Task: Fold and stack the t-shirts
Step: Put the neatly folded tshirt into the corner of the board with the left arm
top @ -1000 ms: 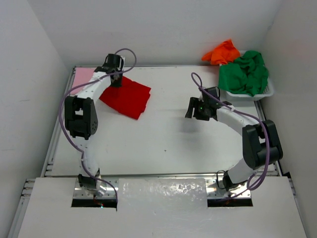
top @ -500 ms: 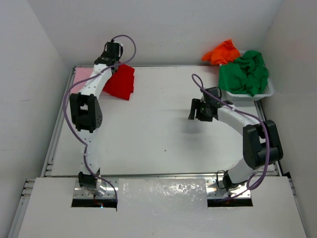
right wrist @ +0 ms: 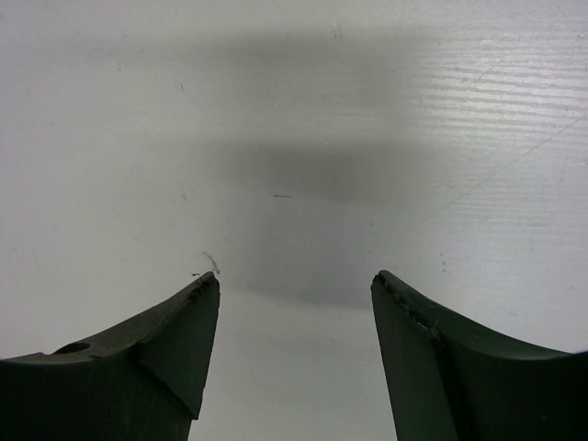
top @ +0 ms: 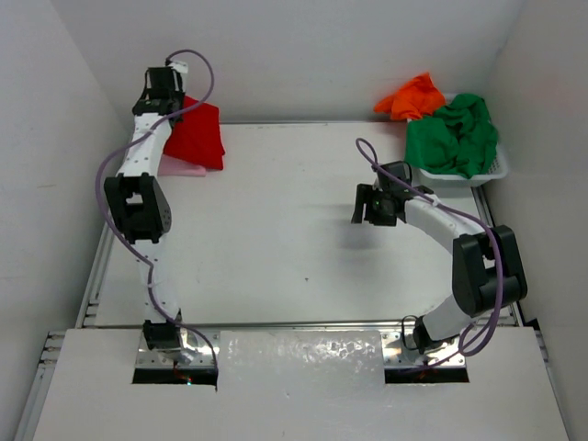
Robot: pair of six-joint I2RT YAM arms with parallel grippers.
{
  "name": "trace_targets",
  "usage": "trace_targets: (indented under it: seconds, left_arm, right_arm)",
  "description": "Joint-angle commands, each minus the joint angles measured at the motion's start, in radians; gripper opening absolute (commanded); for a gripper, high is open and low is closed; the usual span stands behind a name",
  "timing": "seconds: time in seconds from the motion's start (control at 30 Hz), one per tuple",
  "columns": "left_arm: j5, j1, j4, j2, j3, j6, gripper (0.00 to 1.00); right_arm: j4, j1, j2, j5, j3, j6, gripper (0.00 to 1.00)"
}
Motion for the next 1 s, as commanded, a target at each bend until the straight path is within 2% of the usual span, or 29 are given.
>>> trace_targets:
  seconds: [0.0,0.27,0.43,0.47,0.5,0.6,0.63,0.73,0.97]
  left_arm:
    - [0.118,0.064,0.046,0.017,0.048,0.022,0.0]
    - [0.084,0.164,0.13,0.189,0.138,0.055,0.0]
    - [0.034,0.181,0.259,0.231,0.096,0.078,0.01]
    - [0.018,0.183,0.267,0.237,0.094,0.08,0.08]
    - [-0.003,0.183,0.273,0.244,0.097,0.08,0.24]
    - [-0.107,0.183,0.313,0.232,0.071,0.071,0.44]
    - [-0.184,0.186,0.348,0.226,0.059,0.071,0.47]
    - [-0.282,0.203,0.414,0.202,0.01,0.072,0.54]
    - [-0.373,0.223,0.446,0.244,0.003,0.092,0.54]
  right_arm:
    - [-0.003,-0.005,-0.02,0.006,0.057,-0.013,0.66]
    - [-0.035,-0.005,0.031,-0.023,0.118,-0.024,0.65]
    - [-0.07,-0.005,0.06,-0.031,0.175,-0.033,0.65]
    - [-0.076,-0.007,0.064,-0.031,0.184,-0.035,0.65]
    - [-0.084,-0.005,0.074,-0.031,0.198,-0.035,0.65]
    - [-0.087,-0.005,0.083,-0.035,0.215,-0.033,0.66]
    - [-0.086,-0.003,0.083,-0.04,0.215,-0.029,0.66]
    - [-0.084,-0.003,0.084,-0.045,0.218,-0.027,0.66]
    - [-0.118,-0.003,0.086,-0.042,0.255,-0.043,0.66]
